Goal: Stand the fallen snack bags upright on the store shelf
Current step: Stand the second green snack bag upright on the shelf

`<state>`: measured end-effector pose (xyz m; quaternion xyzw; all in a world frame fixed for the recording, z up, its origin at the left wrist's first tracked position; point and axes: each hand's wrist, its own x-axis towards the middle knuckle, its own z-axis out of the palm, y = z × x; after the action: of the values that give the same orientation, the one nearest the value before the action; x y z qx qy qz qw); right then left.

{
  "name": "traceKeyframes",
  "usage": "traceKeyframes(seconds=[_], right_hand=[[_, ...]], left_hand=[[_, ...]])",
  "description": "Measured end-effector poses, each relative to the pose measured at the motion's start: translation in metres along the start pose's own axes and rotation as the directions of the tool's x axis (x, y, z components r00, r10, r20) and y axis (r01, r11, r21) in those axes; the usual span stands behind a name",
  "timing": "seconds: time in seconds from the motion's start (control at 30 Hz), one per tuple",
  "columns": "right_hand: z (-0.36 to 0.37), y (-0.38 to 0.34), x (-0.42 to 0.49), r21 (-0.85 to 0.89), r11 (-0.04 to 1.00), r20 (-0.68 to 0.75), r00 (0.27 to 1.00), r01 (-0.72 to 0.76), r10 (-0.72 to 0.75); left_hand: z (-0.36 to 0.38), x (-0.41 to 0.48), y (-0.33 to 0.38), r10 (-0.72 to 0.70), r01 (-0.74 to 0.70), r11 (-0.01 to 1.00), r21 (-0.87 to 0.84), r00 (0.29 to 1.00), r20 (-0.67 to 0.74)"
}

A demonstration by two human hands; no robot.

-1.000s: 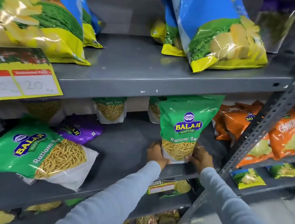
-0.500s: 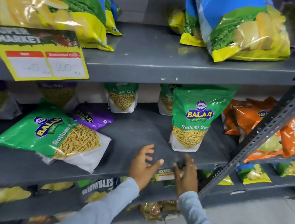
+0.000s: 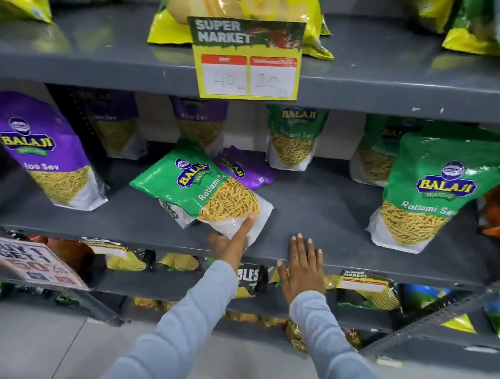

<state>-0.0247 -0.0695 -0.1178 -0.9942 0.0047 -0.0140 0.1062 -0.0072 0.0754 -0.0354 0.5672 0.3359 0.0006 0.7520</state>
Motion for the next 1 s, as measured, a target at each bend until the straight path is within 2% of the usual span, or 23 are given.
traceKeyframes(seconds=[0.1,0.17,0.2,0.23,0.27,0.3,0.33,0.4,0.5,0.67,0.87,1.0], right_hand=[[-0.007,0.004,0.004,0.042,0.999,0.030,0.999,0.020,-0.021],[-0.020,0.003,0.010,0.216,0.976,0.084,0.996,-0.033,0.015],[-0.030,0.001,0.014,0.368,0.924,0.117,0.991,-0.104,0.065],[-0.043,-0.001,0.016,0.544,0.814,0.160,0.978,-0.203,0.137],[-0.057,-0.004,0.016,0.696,0.654,0.222,0.955,-0.296,0.196],[-0.071,-0.009,0.016,0.795,0.495,0.280,0.936,-0.351,0.215],[-0.083,-0.012,0.014,0.835,0.415,0.309,0.932,-0.360,0.187],[-0.103,-0.017,0.005,0.849,0.426,0.332,0.943,-0.312,0.029],[-0.115,-0.024,-0.012,0.856,0.437,0.384,0.905,-0.276,-0.182],[-0.127,-0.018,-0.040,0.882,0.406,0.308,0.944,-0.238,-0.115],[-0.133,-0.019,-0.048,0.868,0.447,0.305,0.942,-0.216,-0.137],[-0.125,-0.013,-0.036,0.836,0.510,0.264,0.963,-0.201,-0.053]], left_hand=[[-0.002,0.009,0.005,-0.026,0.026,1.000,0.008,1.000,0.003],[-0.009,0.014,0.008,-0.015,0.015,1.000,0.003,0.999,0.050],[-0.014,0.014,0.009,-0.019,0.018,1.000,0.007,0.996,0.089],[-0.020,0.013,0.010,-0.025,0.022,0.999,0.029,0.992,0.124],[-0.028,0.011,0.010,-0.033,0.024,0.998,0.064,0.988,0.152],[-0.036,0.009,0.010,-0.039,0.020,0.994,0.107,0.983,0.180],[-0.045,0.006,0.009,-0.043,0.010,0.988,0.152,0.976,0.215],[-0.062,-0.002,0.009,-0.050,-0.023,0.971,0.239,0.954,0.295],[-0.081,-0.014,0.015,-0.025,-0.124,0.934,0.334,0.913,0.408],[-0.097,-0.027,0.035,-0.034,-0.278,0.838,0.470,0.832,0.553],[-0.091,-0.030,0.048,-0.030,-0.346,0.823,0.452,0.766,0.642],[-0.077,-0.021,0.049,-0.026,-0.400,0.807,0.434,0.711,0.703]])
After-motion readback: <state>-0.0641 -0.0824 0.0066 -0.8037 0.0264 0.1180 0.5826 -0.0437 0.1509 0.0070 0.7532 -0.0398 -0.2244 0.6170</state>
